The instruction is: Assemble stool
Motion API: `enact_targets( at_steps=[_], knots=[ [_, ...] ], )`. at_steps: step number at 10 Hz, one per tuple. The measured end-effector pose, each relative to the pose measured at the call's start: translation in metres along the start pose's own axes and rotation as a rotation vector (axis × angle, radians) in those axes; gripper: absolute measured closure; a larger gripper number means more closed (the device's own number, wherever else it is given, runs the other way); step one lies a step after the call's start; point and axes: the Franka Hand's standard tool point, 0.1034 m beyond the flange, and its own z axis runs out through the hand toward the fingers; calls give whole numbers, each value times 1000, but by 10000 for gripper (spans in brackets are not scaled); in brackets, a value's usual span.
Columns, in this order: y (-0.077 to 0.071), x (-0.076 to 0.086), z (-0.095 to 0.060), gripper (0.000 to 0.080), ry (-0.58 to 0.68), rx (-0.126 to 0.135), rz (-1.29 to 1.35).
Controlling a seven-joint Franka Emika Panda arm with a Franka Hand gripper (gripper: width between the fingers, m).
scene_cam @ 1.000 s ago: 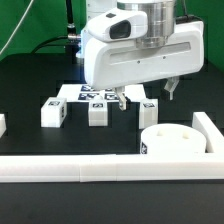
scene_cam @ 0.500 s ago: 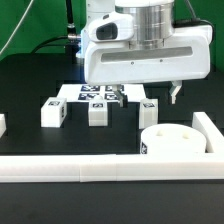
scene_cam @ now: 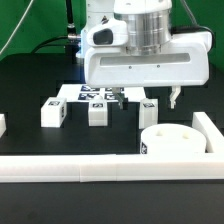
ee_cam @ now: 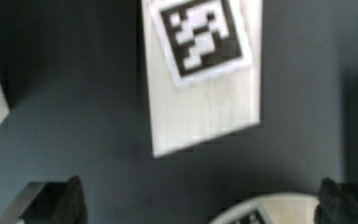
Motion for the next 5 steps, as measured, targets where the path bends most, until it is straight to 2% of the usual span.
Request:
enact_targets(
  at_steps=[1,3,5],
  knots=[
    [1,-6,5,150,-77,-7,6],
    [-3,-7,2,150,-244,-7,2],
    [0,-15,4,150,-405,-18,1]
  ],
)
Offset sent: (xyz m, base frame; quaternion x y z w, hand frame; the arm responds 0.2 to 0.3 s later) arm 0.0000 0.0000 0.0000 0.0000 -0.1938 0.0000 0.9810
